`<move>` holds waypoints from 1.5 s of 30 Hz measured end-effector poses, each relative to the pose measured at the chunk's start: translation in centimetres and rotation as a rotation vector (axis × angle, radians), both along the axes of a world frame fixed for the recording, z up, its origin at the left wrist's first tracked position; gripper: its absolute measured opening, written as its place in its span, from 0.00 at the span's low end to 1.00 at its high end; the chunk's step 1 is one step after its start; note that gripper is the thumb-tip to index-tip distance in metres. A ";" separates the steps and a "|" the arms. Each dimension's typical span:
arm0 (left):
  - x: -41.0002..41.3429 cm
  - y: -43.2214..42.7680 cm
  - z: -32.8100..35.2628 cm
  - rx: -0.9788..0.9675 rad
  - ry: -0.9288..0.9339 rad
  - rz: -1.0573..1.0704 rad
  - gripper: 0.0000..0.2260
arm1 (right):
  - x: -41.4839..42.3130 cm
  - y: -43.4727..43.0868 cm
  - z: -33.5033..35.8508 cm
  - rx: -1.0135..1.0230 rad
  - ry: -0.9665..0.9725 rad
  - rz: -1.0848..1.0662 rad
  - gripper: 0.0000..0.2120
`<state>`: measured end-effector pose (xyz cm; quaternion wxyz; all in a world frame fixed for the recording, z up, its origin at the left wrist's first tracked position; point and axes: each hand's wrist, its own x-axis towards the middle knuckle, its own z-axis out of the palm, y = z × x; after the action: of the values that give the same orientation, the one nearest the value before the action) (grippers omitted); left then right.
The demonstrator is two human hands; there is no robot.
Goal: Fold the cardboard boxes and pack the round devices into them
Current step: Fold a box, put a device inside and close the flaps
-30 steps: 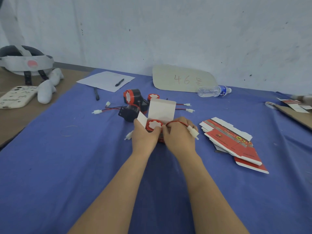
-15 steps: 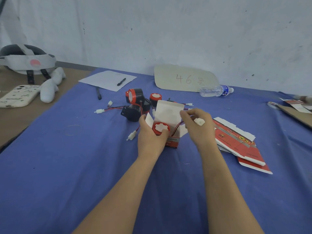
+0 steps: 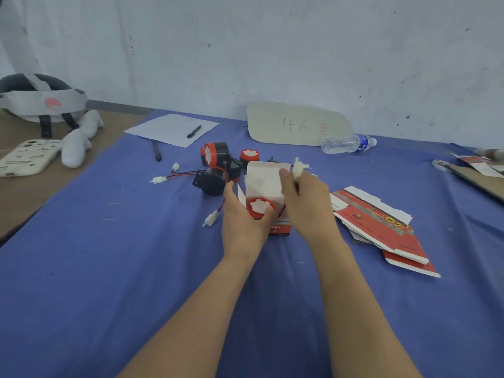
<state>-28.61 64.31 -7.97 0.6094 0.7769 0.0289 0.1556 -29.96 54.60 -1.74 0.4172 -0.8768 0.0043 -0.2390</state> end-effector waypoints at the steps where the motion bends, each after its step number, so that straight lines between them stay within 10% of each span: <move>1: -0.1 0.0 0.0 0.009 -0.011 0.005 0.39 | 0.0 0.2 -0.2 0.067 0.033 0.051 0.13; 8: 0.1 0.1 0.0 0.027 -0.005 0.004 0.38 | -0.4 -1.1 0.1 0.800 0.111 0.458 0.06; 20: 0.2 0.0 -0.1 0.042 -0.011 -0.001 0.40 | 0.1 0.1 -0.6 -0.175 -0.045 0.228 0.06; 27: 0.2 0.1 -0.1 0.054 -0.007 -0.001 0.39 | 0.3 -0.8 -0.4 -0.165 -0.026 -0.032 0.13; 35: 0.6 0.8 0.2 0.056 -0.019 0.016 0.38 | -0.5 -2.2 0.2 -0.246 0.285 0.247 0.14; 45: 0.5 0.9 0.2 0.012 -0.014 -0.004 0.37 | 0.0 -1.8 0.0 -0.327 0.183 0.175 0.08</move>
<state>-28.11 65.23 -7.76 0.6053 0.7795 0.0219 0.1599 -29.96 52.81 -1.73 0.2866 -0.9479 -0.0728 -0.1184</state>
